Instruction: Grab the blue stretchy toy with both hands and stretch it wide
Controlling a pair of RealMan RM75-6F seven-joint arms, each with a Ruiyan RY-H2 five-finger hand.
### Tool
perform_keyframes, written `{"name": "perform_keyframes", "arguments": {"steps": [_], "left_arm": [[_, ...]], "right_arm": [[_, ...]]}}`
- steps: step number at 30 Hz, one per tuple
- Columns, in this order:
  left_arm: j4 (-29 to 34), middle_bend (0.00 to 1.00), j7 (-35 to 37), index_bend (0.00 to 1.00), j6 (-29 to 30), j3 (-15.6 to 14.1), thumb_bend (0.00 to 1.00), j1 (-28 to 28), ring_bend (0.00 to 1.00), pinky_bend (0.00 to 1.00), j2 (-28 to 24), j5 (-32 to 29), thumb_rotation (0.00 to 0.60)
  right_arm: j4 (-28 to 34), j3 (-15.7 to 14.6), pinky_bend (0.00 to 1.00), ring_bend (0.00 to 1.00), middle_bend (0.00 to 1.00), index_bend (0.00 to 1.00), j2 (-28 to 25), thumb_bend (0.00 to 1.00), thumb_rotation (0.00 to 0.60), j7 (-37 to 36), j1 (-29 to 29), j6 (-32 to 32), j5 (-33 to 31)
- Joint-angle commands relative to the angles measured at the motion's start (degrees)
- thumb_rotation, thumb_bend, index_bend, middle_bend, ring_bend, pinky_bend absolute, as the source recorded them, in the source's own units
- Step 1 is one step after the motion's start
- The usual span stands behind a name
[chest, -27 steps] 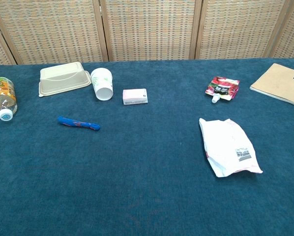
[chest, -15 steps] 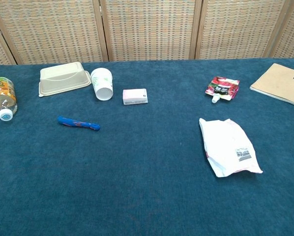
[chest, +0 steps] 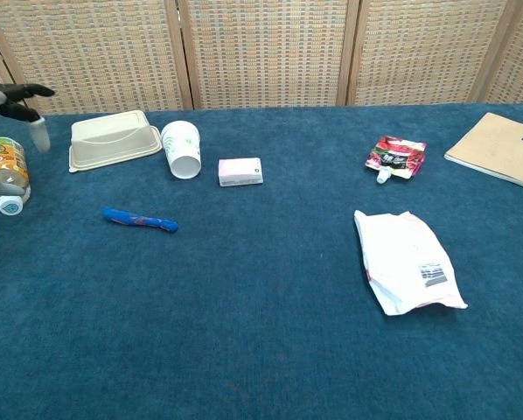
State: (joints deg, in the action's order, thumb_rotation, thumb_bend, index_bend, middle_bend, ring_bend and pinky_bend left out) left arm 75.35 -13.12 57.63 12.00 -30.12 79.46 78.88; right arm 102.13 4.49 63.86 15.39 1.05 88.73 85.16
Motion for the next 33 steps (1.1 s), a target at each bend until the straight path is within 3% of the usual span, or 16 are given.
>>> {"name": "perform_keyframes", "arguments": {"steps": [1, 8, 33], "left_arm": [[-6.3, 0.00, 0.7, 0.45, -4.7, -0.1, 0.21, -4.3, 0.00, 0.00, 4.8, -1.6, 0.600], [-11.9, 0.00, 2.8, 0.45, -8.3, -1.5, 0.34, -7.5, 0.00, 0.00, 8.5, -1.7, 0.600], [-19.3, 0.00, 0.0, 0.45, -14.0, -3.5, 0.35, -12.5, 0.00, 0.00, 15.5, -5.8, 0.600]], "right_arm": [[-0.4, 0.1, 0.00, 0.00, 0.00, 0.00, 0.3, 0.00, 0.600, 0.3, 0.3, -0.7, -0.7], [-0.5, 0.4, 0.00, 0.00, 0.00, 0.00, 0.3, 0.00, 0.600, -0.2, 0.9, -2.0, -2.1], [-0.5, 0.6, 0.00, 0.00, 0.00, 0.00, -0.6, 0.00, 0.600, -2.2, 1.1, -2.7, -3.5]]}}
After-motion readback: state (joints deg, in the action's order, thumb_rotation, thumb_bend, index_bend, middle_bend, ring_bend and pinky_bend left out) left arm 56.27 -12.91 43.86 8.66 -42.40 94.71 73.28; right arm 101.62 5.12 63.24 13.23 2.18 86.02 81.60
